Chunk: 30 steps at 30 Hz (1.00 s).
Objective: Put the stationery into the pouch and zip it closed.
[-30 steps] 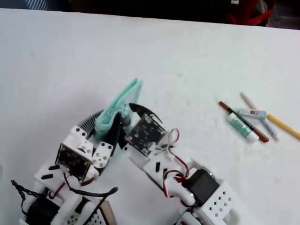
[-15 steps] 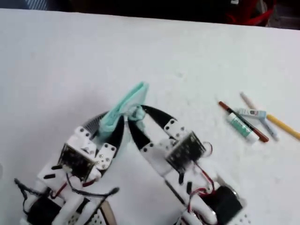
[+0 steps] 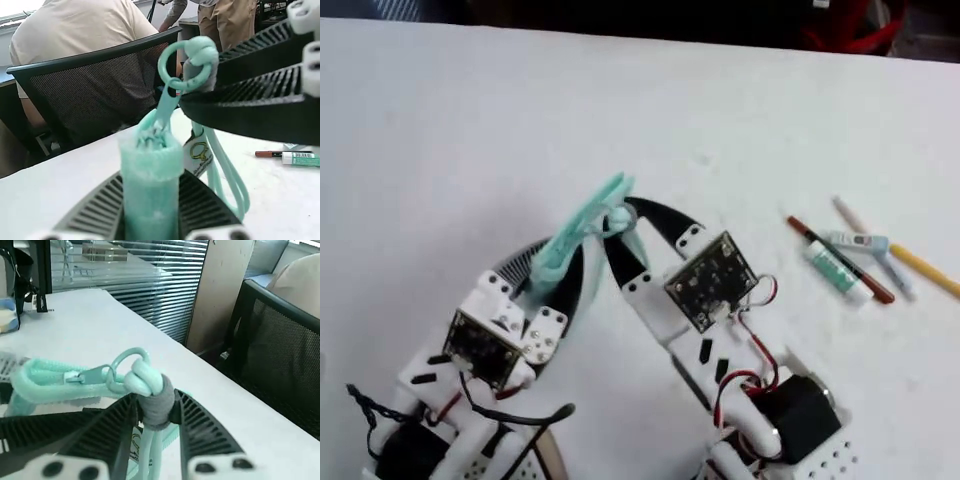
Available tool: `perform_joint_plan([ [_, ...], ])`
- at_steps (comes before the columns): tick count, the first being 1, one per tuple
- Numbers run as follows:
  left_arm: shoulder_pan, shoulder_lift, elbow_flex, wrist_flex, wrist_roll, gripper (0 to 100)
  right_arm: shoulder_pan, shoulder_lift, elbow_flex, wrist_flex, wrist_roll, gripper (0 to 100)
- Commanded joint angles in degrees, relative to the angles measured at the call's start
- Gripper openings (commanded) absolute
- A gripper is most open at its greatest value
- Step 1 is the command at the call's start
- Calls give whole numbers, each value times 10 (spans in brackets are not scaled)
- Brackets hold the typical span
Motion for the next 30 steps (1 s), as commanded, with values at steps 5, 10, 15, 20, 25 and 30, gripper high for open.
perform_joint_plan([
  [5, -4, -2, -6, 2, 5, 168, -31, 8, -76, 56, -1, 19],
  [10, -5, -2, -24, 2, 11, 228, -44, 9, -76, 57, -1, 19],
  [15, 0, -2, -81, 32, -11, 203, -50, 9, -76, 57, -1, 19],
  [20, 0, -2, -83, 31, -14, 153, -80, 10, -75, 57, 0, 19],
  [25, 0, -2, -82, 35, -14, 35, -80, 9, -77, 57, 0, 19],
  [30, 1, -2, -82, 55, -14, 23, -57, 11, -92, 53, 16, 19],
])
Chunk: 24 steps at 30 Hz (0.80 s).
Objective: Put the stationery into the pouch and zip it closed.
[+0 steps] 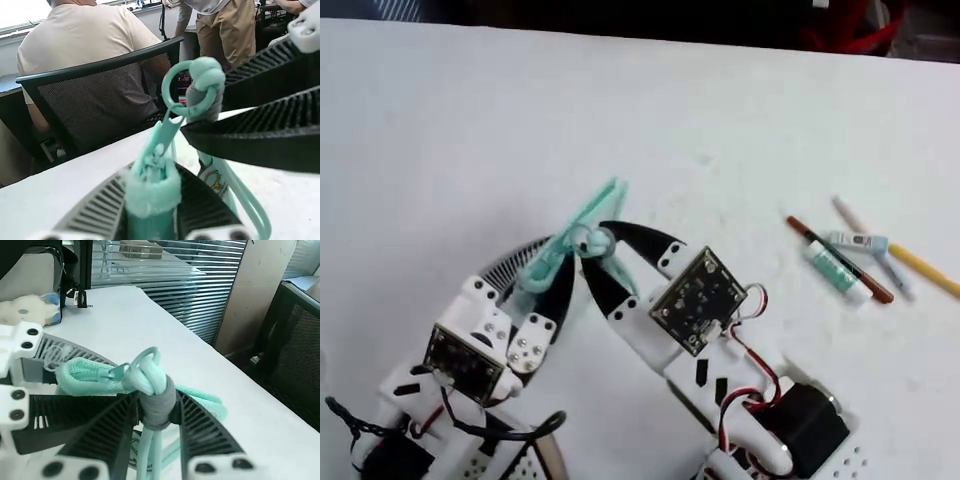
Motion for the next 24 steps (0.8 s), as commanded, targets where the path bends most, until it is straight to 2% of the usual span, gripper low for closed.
perform_joint_plan([
  [1, 2, -2, -25, 18, -5, 23, 36, 10, -58, -4, 22, 19],
  [7, 24, -2, -25, 30, -12, 22, 104, 133, -94, -33, 26, 19],
  [12, 78, -2, -28, 61, -76, 22, 160, 224, -152, -57, 23, 19],
  [21, 79, -2, -29, 62, -80, 22, 249, 284, -171, -58, 28, 19],
  [24, 79, -2, -29, 62, -80, 22, 274, 303, -171, -60, 56, 19],
])
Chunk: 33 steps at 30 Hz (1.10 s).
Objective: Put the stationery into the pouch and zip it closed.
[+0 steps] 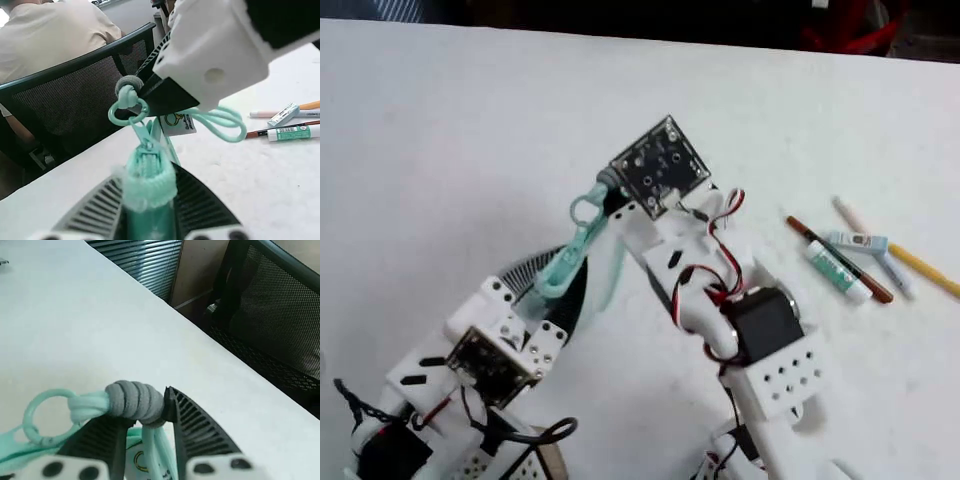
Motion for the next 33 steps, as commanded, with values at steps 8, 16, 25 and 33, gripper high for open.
perform_joint_plan([
  [8, 19, -13, -11, 22, -11, 22, 143, 79, -40, -50, 43, 19],
  [16, 19, -13, -11, 22, -11, 22, 182, 143, -40, -93, 77, 19],
  [25, 19, -13, -16, 18, -8, 24, 233, 167, -46, -121, 79, 19],
  [33, 19, -13, -29, 22, -8, 24, 236, 160, -50, -102, 79, 19],
])
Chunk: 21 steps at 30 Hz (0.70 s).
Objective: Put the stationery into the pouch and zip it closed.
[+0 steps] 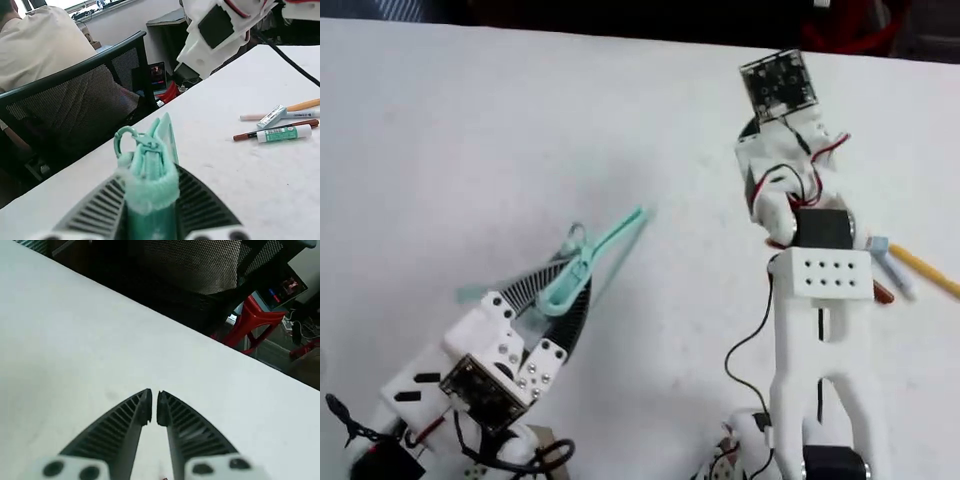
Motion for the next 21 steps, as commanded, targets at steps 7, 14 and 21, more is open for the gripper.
perform_joint_plan([
  [7, 4, -1, -18, 4, -10, 24, -59, -112, -148, 204, 3, 23],
  [14, 7, -1, 7, -1, -11, 24, -239, -93, -337, 470, -47, 105],
  [21, 7, -1, 19, -11, -11, 24, -338, 51, -536, 608, -231, 200],
])
